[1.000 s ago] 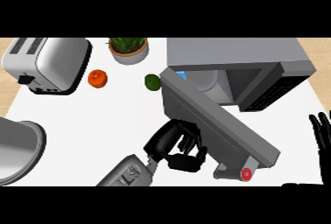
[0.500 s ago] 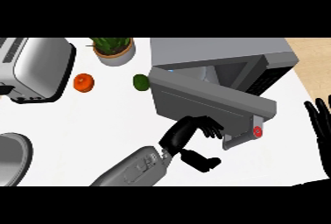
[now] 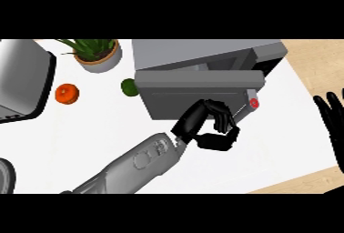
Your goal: Pick up the milk, place it into the microwave and close the microwave
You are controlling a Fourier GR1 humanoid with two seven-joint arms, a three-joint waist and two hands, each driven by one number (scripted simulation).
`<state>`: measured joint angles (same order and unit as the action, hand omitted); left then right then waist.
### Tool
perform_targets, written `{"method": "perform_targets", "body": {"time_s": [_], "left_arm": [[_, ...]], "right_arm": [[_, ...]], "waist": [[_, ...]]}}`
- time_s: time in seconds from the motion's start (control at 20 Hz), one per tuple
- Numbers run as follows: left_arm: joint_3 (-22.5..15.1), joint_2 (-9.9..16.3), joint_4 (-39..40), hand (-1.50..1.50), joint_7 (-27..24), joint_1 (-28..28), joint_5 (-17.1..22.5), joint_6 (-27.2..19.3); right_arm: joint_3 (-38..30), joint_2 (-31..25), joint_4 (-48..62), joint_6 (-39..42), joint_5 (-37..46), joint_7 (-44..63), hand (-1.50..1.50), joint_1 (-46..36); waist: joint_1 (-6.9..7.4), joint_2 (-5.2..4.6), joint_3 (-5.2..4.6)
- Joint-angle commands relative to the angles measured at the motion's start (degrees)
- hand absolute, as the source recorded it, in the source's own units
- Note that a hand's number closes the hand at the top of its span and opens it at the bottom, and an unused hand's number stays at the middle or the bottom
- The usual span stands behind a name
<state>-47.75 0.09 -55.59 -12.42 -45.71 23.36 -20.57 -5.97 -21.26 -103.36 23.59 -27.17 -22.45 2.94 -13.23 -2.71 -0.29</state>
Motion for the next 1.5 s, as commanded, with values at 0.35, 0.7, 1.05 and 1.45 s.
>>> {"method": "perform_targets", "body": {"time_s": [0.35, 0.7, 1.05, 1.45], "left_arm": [[3.18, -0.09, 6.93, 1.5, -3.18, -11.56, 7.3, -3.3], [4.08, -0.07, 10.31, 1.5, -3.16, -15.72, 10.78, -3.95], [3.46, -0.04, 11.45, 1.5, -4.37, -16.26, 12.58, -6.56], [2.83, 0.01, 10.66, 1.5, -4.95, -16.84, 14.26, -8.72]], "right_arm": [[0.12, -2.79, -2.86, 1.93, -4.03, 3.67, -1.5, -3.24], [-1.01, -5.45, -3.24, 2.81, -7.05, 6.29, -1.5, -5.62], [-2.11, -7.38, -3.64, 3.44, -9.29, 7.93, -1.5, -6.36], [-3.88, -9.85, -3.25, 3.64, -11.21, 9.43, -1.5, -8.92]], "waist": [[-5.87, -1.51, 0.16], [-7.74, -2.12, 0.25], [-9.41, -2.1, 0.34], [-10.34, -2.47, 0.37]]}}
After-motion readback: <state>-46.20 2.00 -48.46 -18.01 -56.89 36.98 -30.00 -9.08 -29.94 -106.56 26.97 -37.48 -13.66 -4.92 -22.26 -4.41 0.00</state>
